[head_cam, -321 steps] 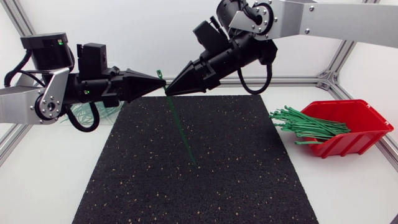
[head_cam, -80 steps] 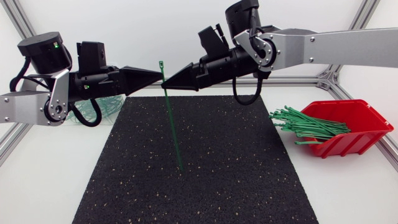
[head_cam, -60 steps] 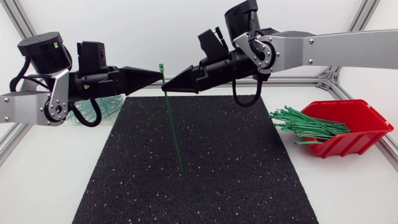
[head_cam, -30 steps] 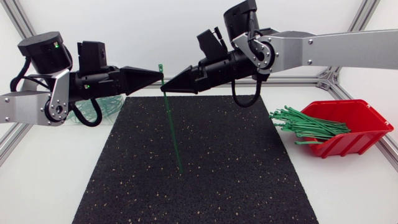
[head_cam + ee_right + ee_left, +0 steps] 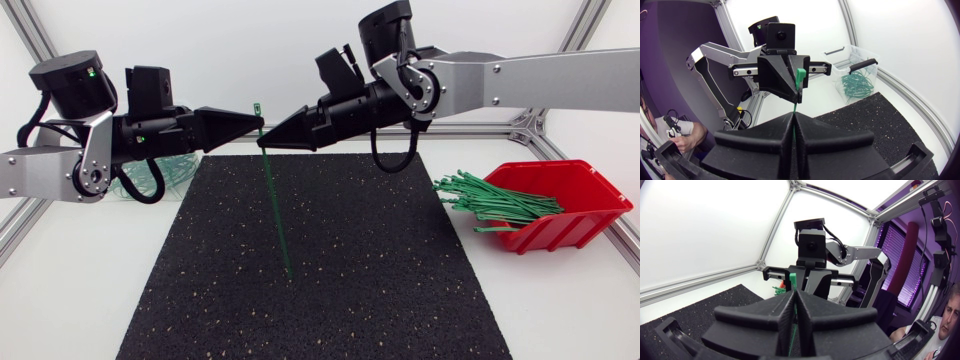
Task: Take a green cable tie from the red box, thread the tail through the head to close it, then place it in the transparent bin on the left.
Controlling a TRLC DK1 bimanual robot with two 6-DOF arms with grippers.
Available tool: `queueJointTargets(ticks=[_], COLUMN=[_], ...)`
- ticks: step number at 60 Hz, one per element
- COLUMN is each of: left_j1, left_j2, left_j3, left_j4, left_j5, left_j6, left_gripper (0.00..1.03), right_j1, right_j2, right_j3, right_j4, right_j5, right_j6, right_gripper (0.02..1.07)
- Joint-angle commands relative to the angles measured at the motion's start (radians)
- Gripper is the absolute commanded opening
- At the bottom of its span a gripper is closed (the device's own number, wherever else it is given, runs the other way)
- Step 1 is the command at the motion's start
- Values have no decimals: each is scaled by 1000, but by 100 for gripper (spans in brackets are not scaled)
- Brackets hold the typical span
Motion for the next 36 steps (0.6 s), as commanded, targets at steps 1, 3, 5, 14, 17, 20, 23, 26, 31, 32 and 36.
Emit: queueJointTargets(ticks=[1,3,5,14,17,20,23,26,31,32,36], left_j1=[-3,-3,-2,0,0,0,0,0,3,4,6], left_j2=[17,17,17,17,17,24,27,39,50,50,47], left_j3=[11,11,11,13,13,16,19,28,34,34,34], left_j4=[17,17,17,17,17,17,17,17,17,17,17], left_j5=[5,5,5,5,5,5,5,5,5,5,6], left_j6=[-26,-26,-26,-26,-26,-29,-31,-43,-50,-50,-50], left_gripper=[4,4,4,4,4,4,4,4,4,4,4], right_j1=[11,12,12,11,11,11,11,11,11,11,11], right_j2=[21,21,21,18,18,20,20,20,17,17,17], right_j3=[-29,-29,-30,-36,-35,-38,-39,-39,-39,-38,-36], right_j4=[13,15,17,21,23,24,29,30,30,30,30], right_j5=[-2,-2,-2,1,1,1,1,2,5,5,16], right_j6=[19,19,20,20,22,22,23,25,25,25,27], right_gripper=[8,8,8,8,8,8,8,8,8,8,9])
